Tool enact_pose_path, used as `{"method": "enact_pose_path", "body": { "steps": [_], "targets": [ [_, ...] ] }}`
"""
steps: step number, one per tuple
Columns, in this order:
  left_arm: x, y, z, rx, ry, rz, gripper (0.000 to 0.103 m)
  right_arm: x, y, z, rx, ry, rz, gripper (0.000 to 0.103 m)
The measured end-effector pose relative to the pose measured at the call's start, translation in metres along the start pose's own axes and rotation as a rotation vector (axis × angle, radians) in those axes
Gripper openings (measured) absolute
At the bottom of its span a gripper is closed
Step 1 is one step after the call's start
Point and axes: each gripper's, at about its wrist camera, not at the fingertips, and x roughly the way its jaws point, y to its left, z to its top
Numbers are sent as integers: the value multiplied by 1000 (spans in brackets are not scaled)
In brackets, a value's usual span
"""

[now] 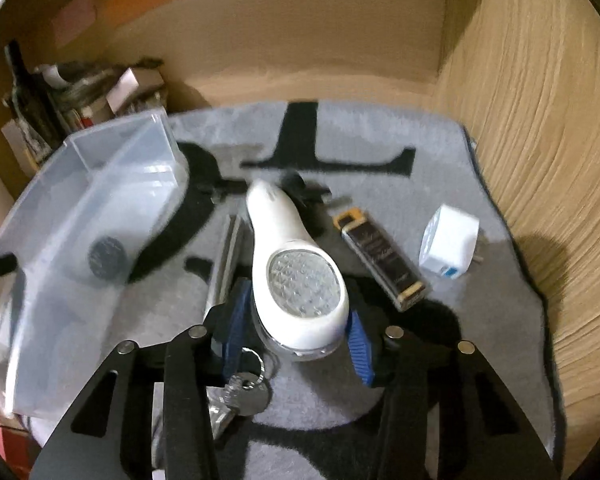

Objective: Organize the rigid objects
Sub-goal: 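Grasp the white massager by its head with the right tool, then lower the white massager into the clear box and open the right tool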

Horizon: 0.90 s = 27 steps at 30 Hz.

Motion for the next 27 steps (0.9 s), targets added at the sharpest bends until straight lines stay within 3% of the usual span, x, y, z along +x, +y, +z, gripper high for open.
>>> {"method": "enact_pose_path", "body": {
  "steps": [27],
  "targets": [
    [0,-2,4,-1,-2,-8,11,-70,44,54,-88,-273,29,39]
  ]
}}
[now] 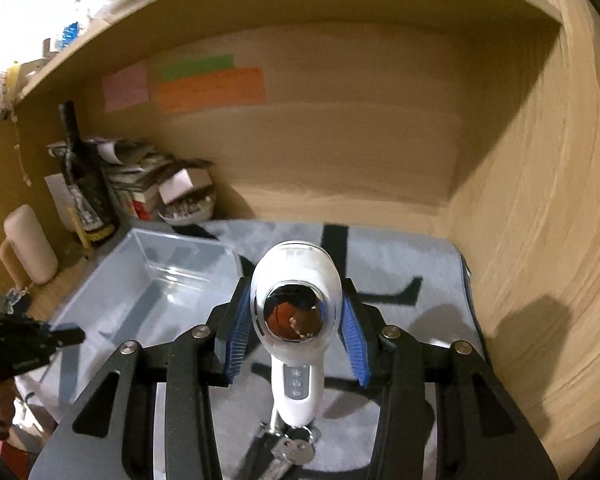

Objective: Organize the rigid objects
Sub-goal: 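Lower the white massager into the clear box and open the right tool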

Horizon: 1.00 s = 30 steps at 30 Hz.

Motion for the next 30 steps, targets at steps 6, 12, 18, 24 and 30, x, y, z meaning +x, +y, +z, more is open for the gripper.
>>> {"method": "enact_pose_path", "body": {
  "steps": [6,12,18,24,30],
  "targets": [
    [0,2,0,-1,-2,-7,11,-13,21,17,-35,-59,40,39],
    [0,2,0,1,-3,-8,11,-29,45,31,-68,-123,95,39],
    [0,2,0,-1,-3,-8,11,-31,72,37,-112,-149,175,39],
    [1,2,0,-1,-3,-9,11,-15,99,25,-162,-94,236,39],
    [1,2,0,0,-5,-7,11,11,119,8,-194,-1,272,39]
  ]
}}
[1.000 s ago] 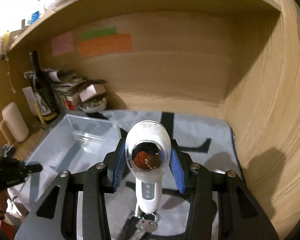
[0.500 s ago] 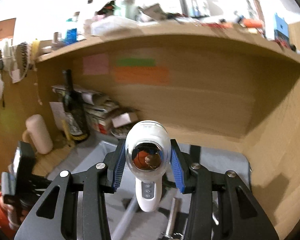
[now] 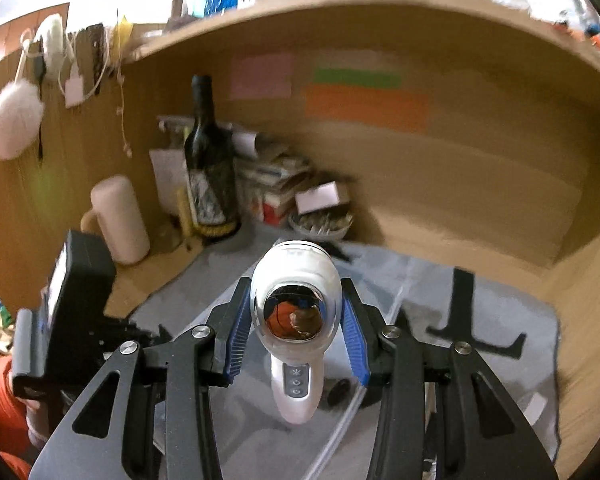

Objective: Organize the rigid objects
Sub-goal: 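Lower the white massager into the clear box and open the right tool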

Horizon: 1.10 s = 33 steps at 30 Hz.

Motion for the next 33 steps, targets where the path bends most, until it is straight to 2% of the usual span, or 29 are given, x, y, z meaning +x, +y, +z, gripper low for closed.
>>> {"method": "enact_pose_path", "body": {
  "steps": [16,26,33],
  "targets": [
    [1,-2,1,1,1,0,11,45,5,-11,-20,179,40,39],
    [1,-2,1,-1,0,-1,11,75,4,-26,-34,335,37,39],
    [2,-2,2,1,0,1,11,80,7,-29,-53,376,35,39]
  ]
}}
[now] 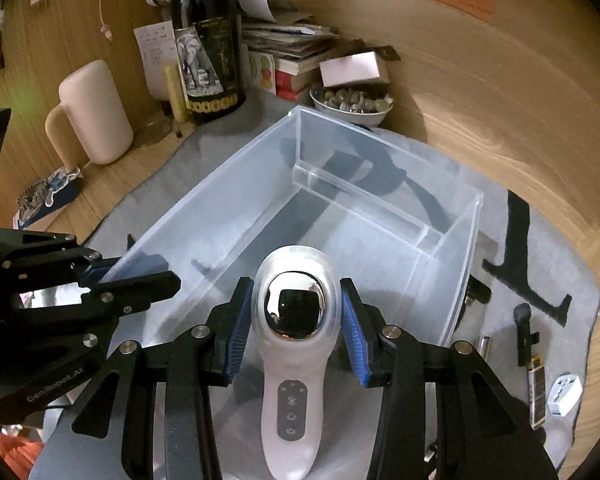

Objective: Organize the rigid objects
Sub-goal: 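Lower the white massager into the clear box and open the right tool, then grasp the silver cylinder on the key ring with the right tool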

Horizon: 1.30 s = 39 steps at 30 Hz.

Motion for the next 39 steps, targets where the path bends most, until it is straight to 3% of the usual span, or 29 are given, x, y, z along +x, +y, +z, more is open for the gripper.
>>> {"method": "enact_pose_path", "body": {
  "steps": [5,15,21,30,39],
  "targets": [
    [0,0,0,0,-2,0,11,-3,1,0,-10,-20,-17,40],
    [0,-1,0,1,-3,0,11,-32,-1,-1,-1,-124,-63,71],
    [0,-1,-1,2,-4,0,11,-61,-15,-3,41,-212,-131,82],
    [0,-1,-1,2,-4,0,11,-92,-59,-26,158,-254,-239,82],
    [0,-1,-1,1,-4,1,11,-75,-93,-69,255,-143,-314,82]
  ]
}}
